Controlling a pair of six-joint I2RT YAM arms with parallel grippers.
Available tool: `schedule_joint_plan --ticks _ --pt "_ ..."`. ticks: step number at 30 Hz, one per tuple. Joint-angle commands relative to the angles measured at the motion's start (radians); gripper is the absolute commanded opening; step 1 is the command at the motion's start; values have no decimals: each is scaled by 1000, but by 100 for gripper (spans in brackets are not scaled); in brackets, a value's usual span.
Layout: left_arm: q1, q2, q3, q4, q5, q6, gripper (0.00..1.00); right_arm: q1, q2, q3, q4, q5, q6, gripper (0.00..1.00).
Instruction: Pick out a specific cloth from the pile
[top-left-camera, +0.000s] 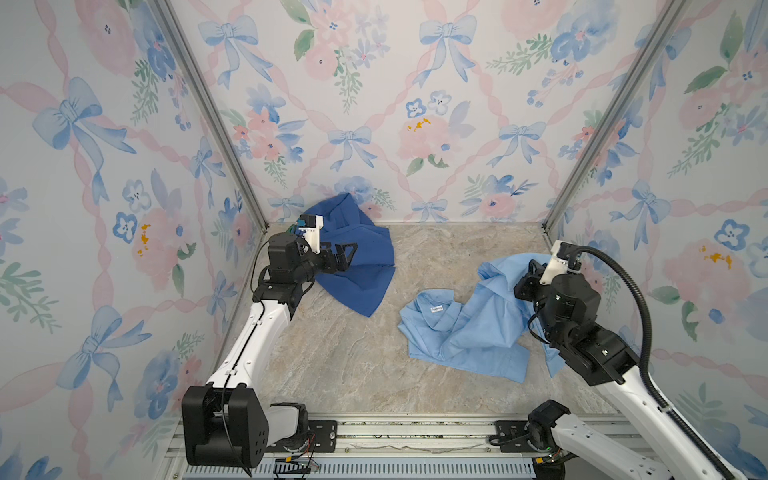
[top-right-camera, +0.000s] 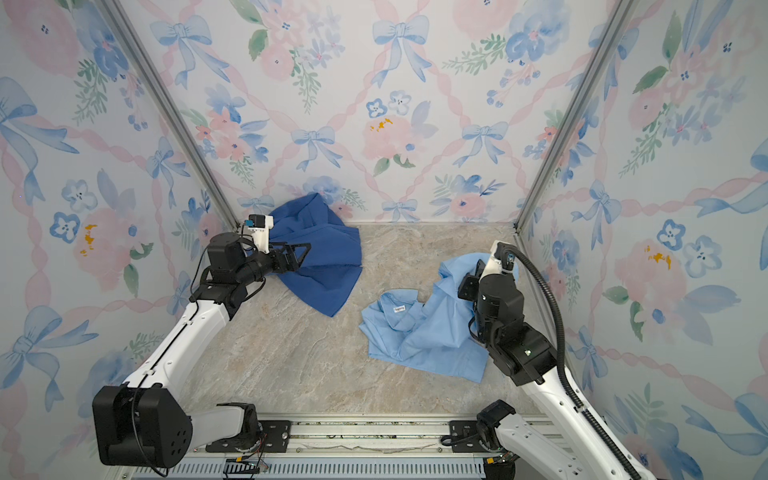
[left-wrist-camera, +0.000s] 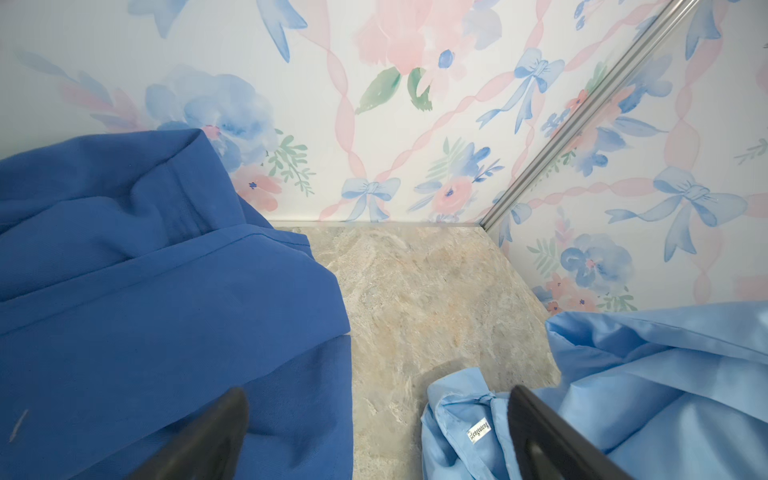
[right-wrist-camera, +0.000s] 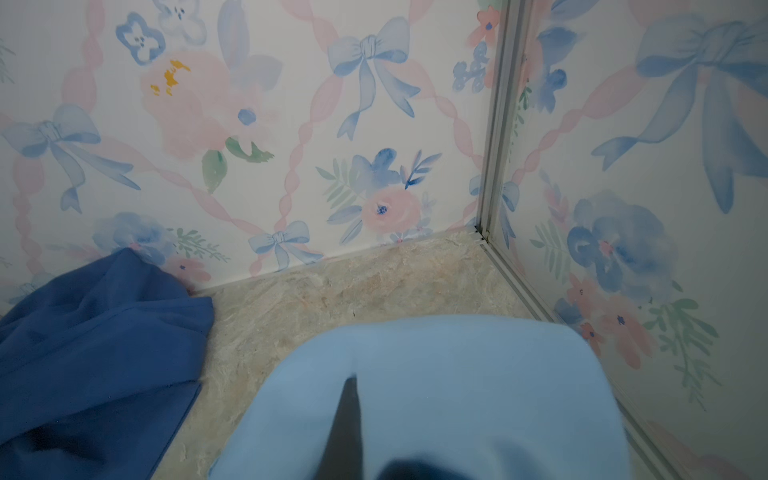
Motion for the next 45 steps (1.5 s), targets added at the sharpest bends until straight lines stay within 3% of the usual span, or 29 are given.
schedule_joint_plan --ticks 1,5,10,13,17,18,19,20,21,23,25,29,32,35,39,45 --pt "-42 18 -10 20 81 28 98 60 107 -4 -21 -31 48 0" --pt "-62 5 -14 19 57 39 98 213 213 -33 14 41 114 0" --pt "-57 -7 -22 18 18 42 98 356 307 -101 -36 101 291 0" --pt "-57 -2 -18 19 22 35 98 416 357 -161 -22 87 381 0" --pt "-57 -3 -18 17 34 31 98 398 450 -187 87 -42 312 0" --pt "-63 -6 -20 9 24 35 98 389 466 -174 99 -68 269 8" --pt "-78 -16 -21 -8 -2 48 98 381 473 -161 103 -96 240 27" --pt "-99 -24 -18 -36 -39 67 98 378 469 -150 102 -112 220 53" --pt "-131 -35 -14 -84 -96 86 98 379 458 -137 82 -106 215 71" --pt "-179 -66 -18 -187 -184 96 98 378 424 -125 33 -87 211 86" --pt "-197 -109 -46 -281 -204 80 98 381 377 -122 -25 -82 202 97" --pt "-196 -251 -176 -337 -202 28 98 416 303 -104 -142 -59 142 97" --pt "-196 -369 -276 -339 -210 11 98 459 314 -57 -228 -35 29 97" --pt "-194 -427 -309 -361 -227 9 98 470 418 -3 -221 -53 -80 97" --pt "-194 -397 -266 -423 -201 38 98 465 619 69 -168 -125 -192 97" --pt "-192 -446 -207 -483 -219 52 98 440 851 122 -125 -206 -169 97"
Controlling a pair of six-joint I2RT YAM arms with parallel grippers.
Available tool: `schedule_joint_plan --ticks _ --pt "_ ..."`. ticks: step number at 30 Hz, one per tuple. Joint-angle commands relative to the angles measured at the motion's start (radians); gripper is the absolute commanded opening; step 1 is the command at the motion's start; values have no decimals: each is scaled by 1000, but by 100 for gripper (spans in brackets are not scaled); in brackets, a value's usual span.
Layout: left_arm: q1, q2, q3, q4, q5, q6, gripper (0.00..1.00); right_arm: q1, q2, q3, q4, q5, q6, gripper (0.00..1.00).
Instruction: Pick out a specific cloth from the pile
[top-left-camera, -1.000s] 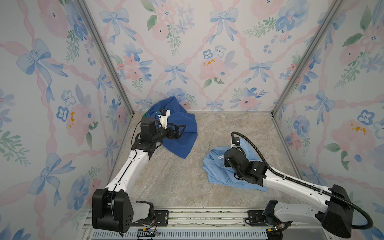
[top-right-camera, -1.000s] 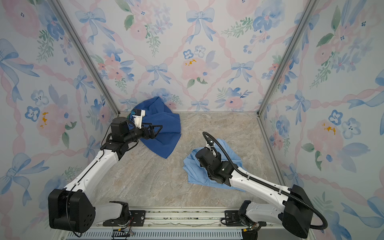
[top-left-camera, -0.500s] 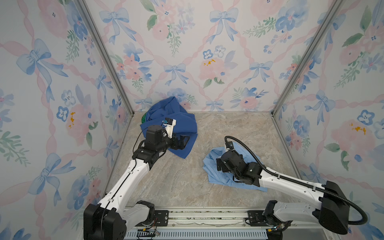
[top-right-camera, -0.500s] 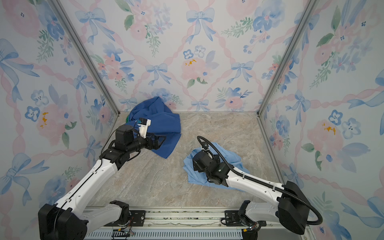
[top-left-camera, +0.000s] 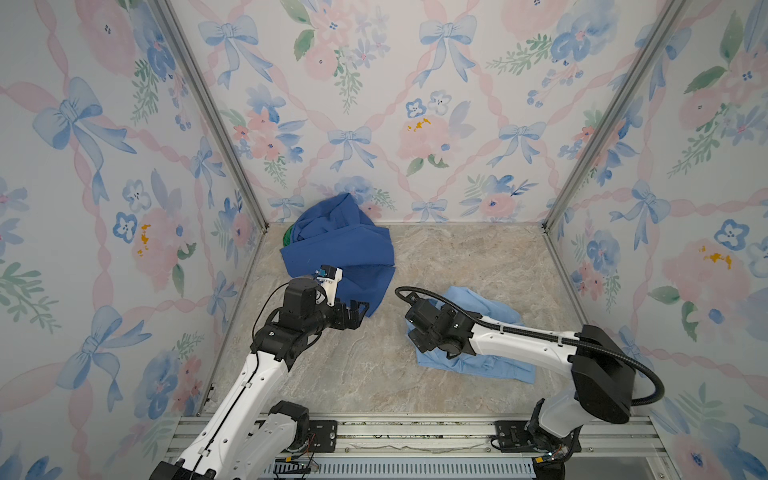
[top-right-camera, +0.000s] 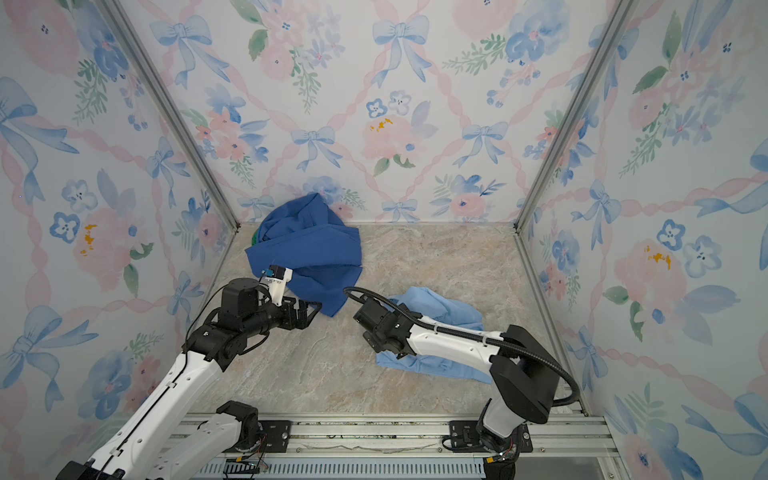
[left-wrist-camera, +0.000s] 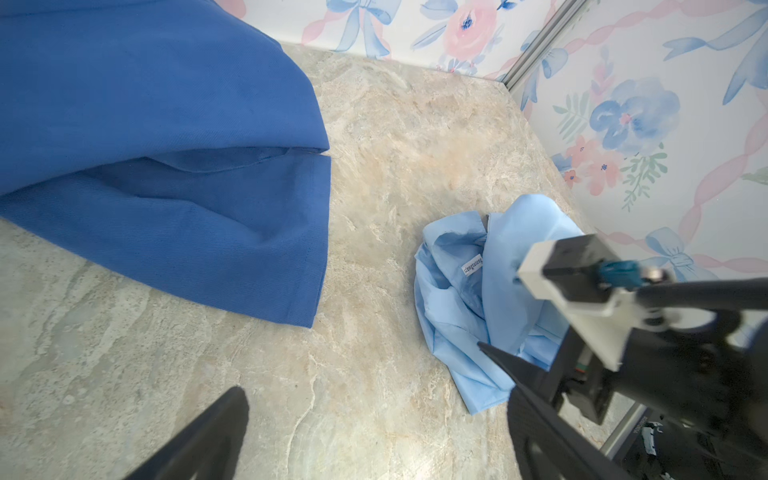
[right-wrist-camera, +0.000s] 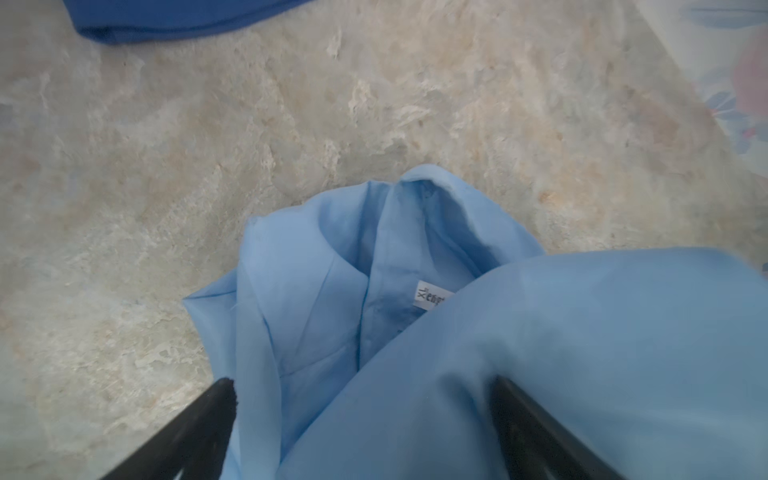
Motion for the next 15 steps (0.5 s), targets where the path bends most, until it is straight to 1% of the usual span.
schedule_joint_plan --ticks 1,4,7,8,9,11,14,15 --pt "4 -72 20 -43 -19 20 98 -21 65 11 26 -92 -8 97" --pt "5 -93 14 -43 -48 20 98 -31 121 8 46 -147 17 97" --pt "4 -65 22 -44 -38 34 98 -35 155 -7 67 -183 37 99" --pt "4 -56 27 -44 -43 36 98 -37 156 -20 88 -191 41 96" --pt "5 -50 36 -43 -58 39 98 -42 156 -33 109 -207 46 90" --pt "7 -36 62 -42 -91 47 98 -63 157 -40 126 -245 63 72" --pt "10 7 121 -43 -127 99 98 -106 154 -36 140 -312 62 40" --pt "13 20 139 -42 -133 112 98 -119 148 -41 159 -322 50 26"
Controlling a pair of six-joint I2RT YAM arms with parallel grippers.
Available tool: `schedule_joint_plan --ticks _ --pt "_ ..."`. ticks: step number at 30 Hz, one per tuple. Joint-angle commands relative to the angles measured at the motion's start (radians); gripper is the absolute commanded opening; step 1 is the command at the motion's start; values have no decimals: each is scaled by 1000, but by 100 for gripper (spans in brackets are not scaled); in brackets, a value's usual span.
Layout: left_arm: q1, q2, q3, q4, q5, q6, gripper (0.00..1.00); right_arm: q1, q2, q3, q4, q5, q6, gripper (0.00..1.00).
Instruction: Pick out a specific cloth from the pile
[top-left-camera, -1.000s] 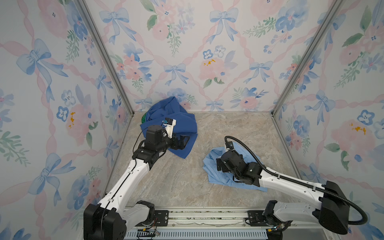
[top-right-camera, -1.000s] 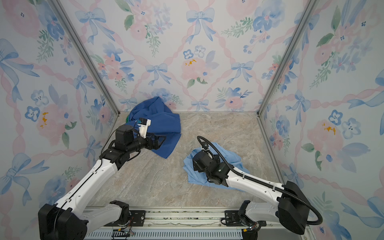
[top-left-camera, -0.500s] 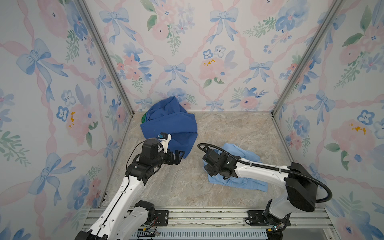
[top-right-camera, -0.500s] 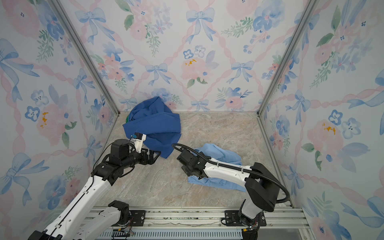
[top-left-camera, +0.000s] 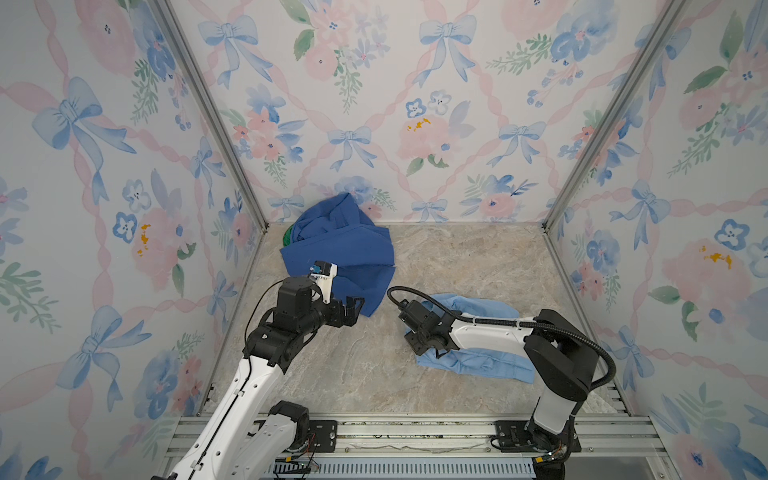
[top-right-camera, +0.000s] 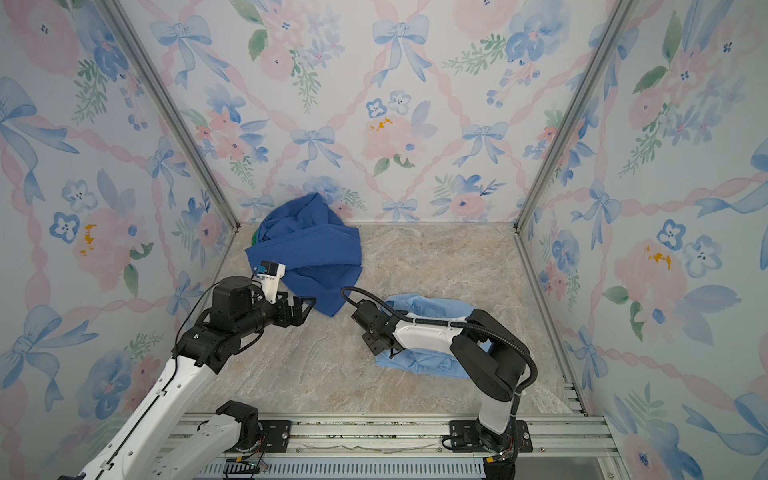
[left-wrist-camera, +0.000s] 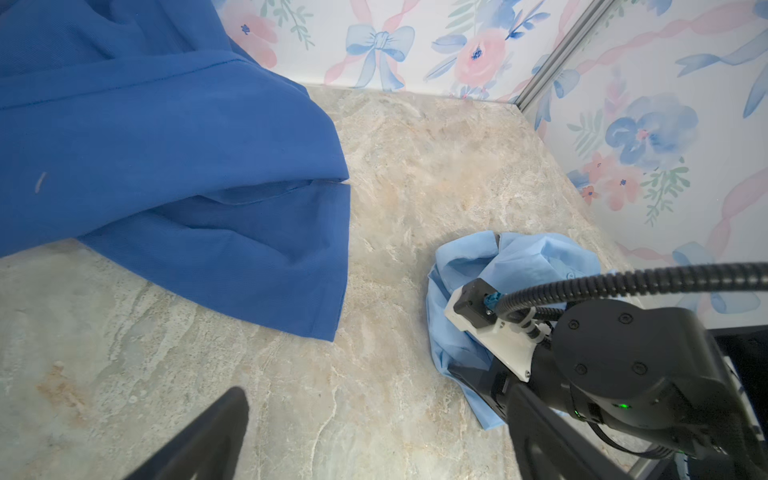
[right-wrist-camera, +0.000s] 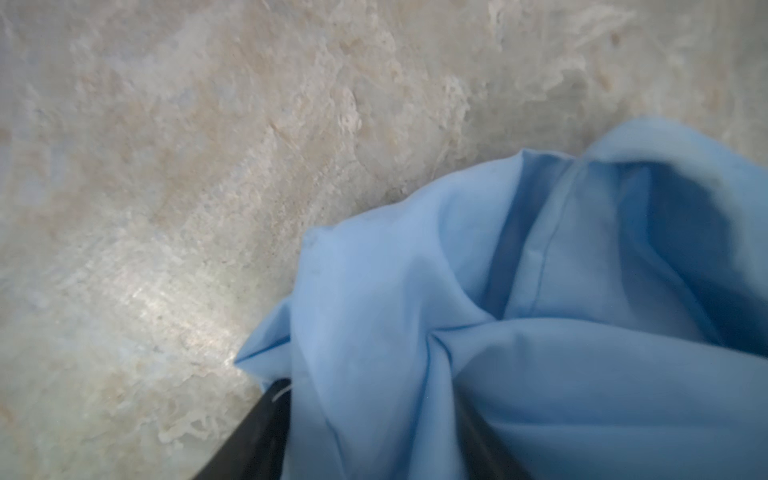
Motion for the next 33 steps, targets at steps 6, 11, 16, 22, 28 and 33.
schedule_joint_plan --ticks 6,11,16,22,28,33 --pt "16 84 83 3 -61 42 98 -164 -40 14 100 -350 -90 0" --pt "14 100 62 12 -68 20 98 -168 -140 33 127 -616 -186 0" --pt "13 129 85 17 -83 30 98 -152 -310 -47 254 -876 -205 0" --pt "10 154 78 34 -56 30 98 -171 -465 -228 275 -805 -123 0" --pt "8 154 76 44 -39 35 98 -169 -618 -522 427 -599 26 0" --pt "4 158 94 44 -30 34 98 -322 -702 -622 532 -670 107 0"
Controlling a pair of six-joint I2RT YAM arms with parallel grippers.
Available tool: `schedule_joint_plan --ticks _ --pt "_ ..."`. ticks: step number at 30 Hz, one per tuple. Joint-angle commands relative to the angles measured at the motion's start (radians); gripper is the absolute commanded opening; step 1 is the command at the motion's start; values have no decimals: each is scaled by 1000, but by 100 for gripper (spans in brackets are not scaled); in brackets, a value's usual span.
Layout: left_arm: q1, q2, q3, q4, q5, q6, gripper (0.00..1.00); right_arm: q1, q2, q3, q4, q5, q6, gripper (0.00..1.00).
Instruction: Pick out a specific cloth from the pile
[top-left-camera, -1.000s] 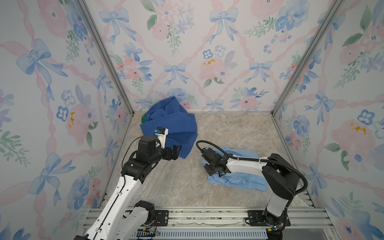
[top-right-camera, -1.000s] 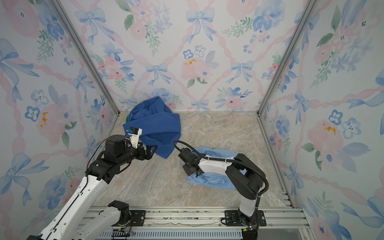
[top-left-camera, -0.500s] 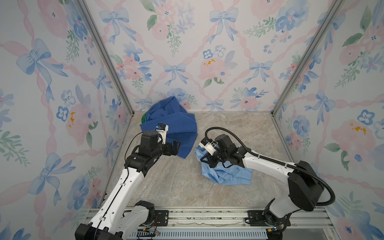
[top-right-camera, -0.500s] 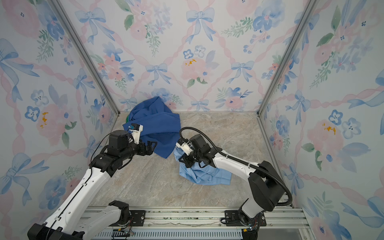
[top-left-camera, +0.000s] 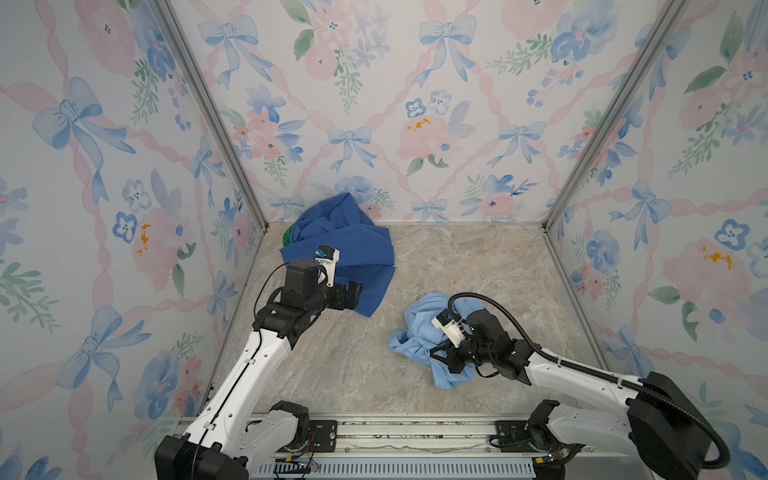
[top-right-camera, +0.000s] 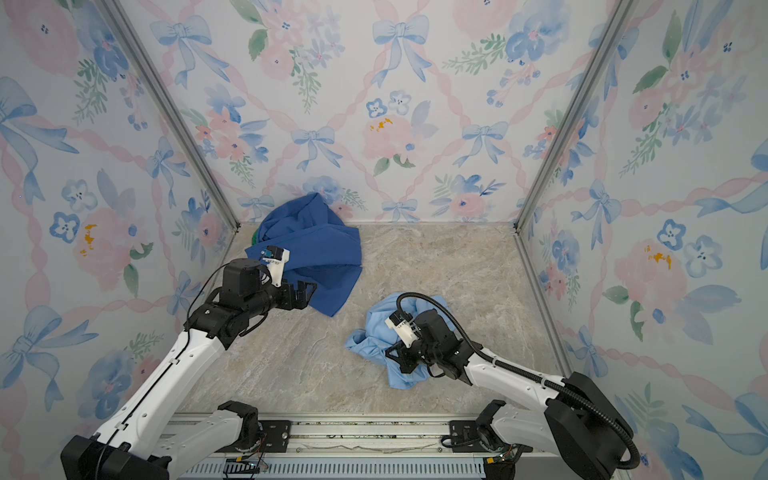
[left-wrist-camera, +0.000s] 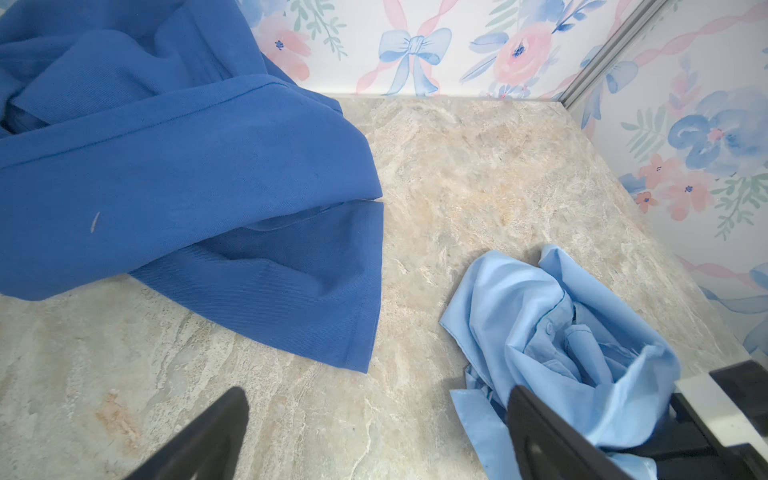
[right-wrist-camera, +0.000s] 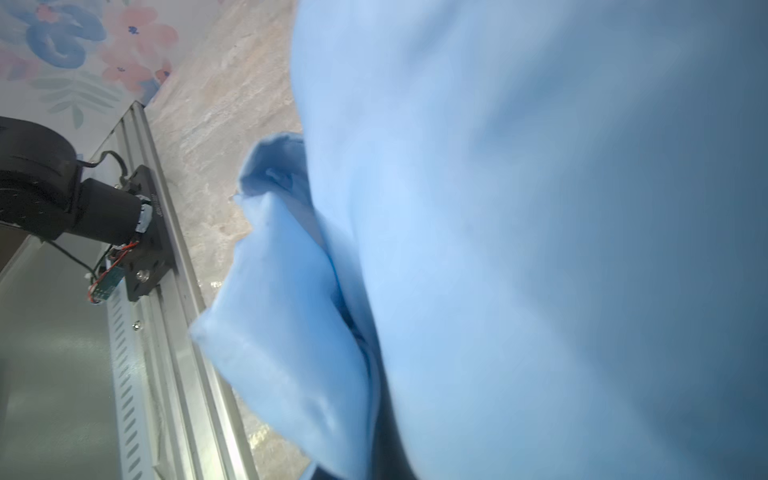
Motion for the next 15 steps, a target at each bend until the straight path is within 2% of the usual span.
schedule_joint_plan --ticks 1,2,4,6,9,13,15 --pt "-9 4 20 15 19 3 98 -109 -31 -7 155 -74 95 0" --pt "-9 4 21 15 19 2 98 -122 -23 19 120 -101 81 0" --pt "-19 4 22 17 29 4 98 -91 11 154 -115 -89 -61 0" --pt "-34 10 19 28 72 25 98 -72 43 236 -235 -113 -129 0" --pt "-57 55 41 33 127 51 98 -65 41 276 -245 -201 -145 0" --pt "-58 215 142 33 349 41 98 -33 -15 306 -320 -224 -179 0" --pt "-64 306 209 33 402 37 98 -19 -38 315 -352 -239 -189 0"
